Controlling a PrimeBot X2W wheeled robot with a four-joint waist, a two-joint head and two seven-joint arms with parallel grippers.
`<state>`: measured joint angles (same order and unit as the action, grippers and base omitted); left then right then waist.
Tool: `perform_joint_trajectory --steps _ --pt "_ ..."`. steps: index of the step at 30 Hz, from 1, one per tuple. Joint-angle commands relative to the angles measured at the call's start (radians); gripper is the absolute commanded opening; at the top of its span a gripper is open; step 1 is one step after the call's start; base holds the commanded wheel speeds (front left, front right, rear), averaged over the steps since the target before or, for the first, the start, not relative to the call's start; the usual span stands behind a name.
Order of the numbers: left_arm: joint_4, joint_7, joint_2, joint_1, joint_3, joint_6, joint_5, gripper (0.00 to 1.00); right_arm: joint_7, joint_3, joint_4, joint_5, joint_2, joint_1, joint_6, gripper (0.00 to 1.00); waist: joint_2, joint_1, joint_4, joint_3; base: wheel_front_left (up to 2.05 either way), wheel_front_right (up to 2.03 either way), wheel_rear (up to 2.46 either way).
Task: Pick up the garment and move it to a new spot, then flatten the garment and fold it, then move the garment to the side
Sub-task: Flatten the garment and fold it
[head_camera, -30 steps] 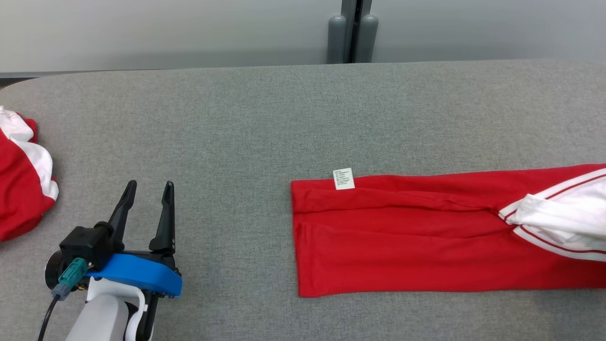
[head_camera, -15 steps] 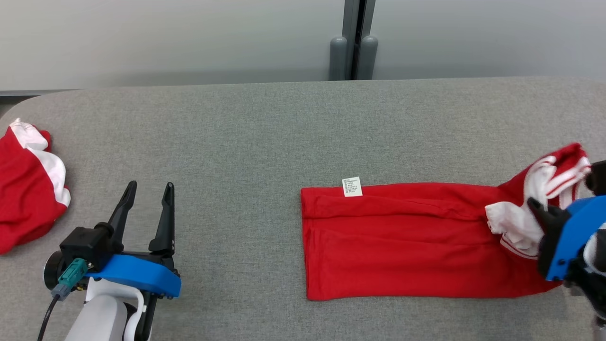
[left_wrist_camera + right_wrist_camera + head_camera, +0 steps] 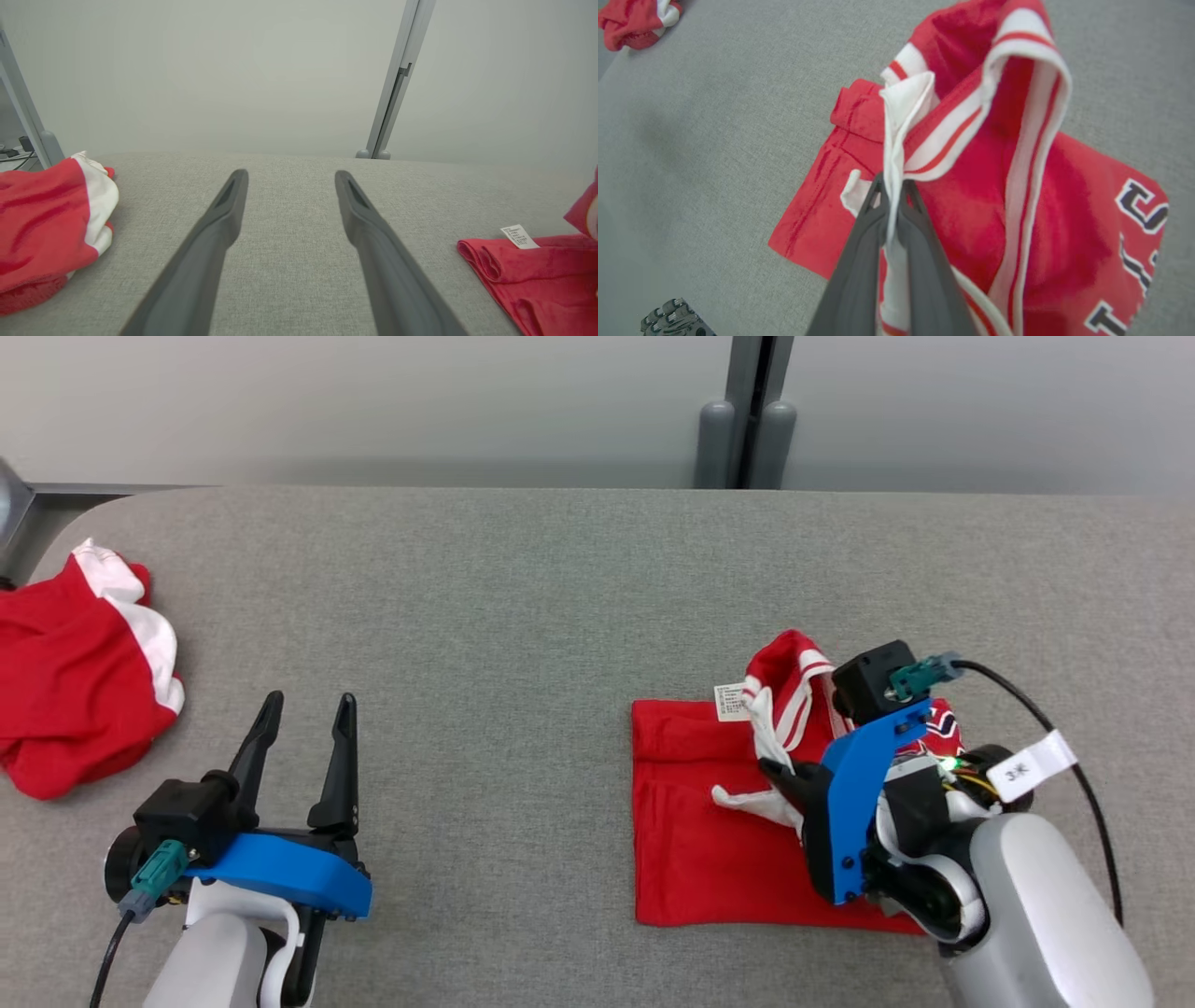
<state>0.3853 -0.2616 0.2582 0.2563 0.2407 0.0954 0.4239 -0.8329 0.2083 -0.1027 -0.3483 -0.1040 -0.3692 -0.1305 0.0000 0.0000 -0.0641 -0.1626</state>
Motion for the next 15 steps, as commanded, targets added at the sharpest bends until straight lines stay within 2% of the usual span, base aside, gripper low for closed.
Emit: perform_joint_trajectory --steps 1,9,10,11,12,15 --pt "0.003 -0.005 -0.003 0.025 0.002 0.003 0.001 1.0 0.01 0.013 -0.032 -0.006 0.008 -0.024 0.0 0.0 0.0 0.0 -0.015 -0.007 0.0 0.0 0.0" --pt "0.018 -0.005 -0.017 0.031 0.011 0.01 -0.002 1.0 0.055 0.077 -0.211 -0.023 0.041 -0.088 0.0 0.0 0.0 0.0 -0.05 -0.01 0.0 0.0 0.0" --pt "0.019 -0.005 -0.019 0.031 0.01 0.01 -0.002 1.0 0.062 0.08 -0.228 -0.028 0.044 -0.095 0.0 0.11 0.0 0.0 -0.052 -0.01 0.0 0.0 0.0" --pt "0.02 -0.005 -0.021 0.029 0.009 0.011 -0.003 1.0 0.07 0.083 -0.243 -0.029 0.046 -0.102 0.0 0.94 0.0 0.0 -0.053 -0.009 0.0 0.0 0.0" --pt "0.021 -0.005 -0.022 0.028 0.009 0.01 -0.004 1.0 0.085 0.085 -0.252 -0.029 0.048 -0.111 0.0 1.0 0.0 0.0 -0.054 -0.008 0.0 0.0 0.0" --pt "0.021 -0.005 -0.024 0.023 0.007 0.012 -0.005 1.0 0.111 0.092 -0.265 -0.042 0.051 -0.12 0.0 1.0 0.0 0.0 -0.054 -0.005 0.0 0.0 0.0"
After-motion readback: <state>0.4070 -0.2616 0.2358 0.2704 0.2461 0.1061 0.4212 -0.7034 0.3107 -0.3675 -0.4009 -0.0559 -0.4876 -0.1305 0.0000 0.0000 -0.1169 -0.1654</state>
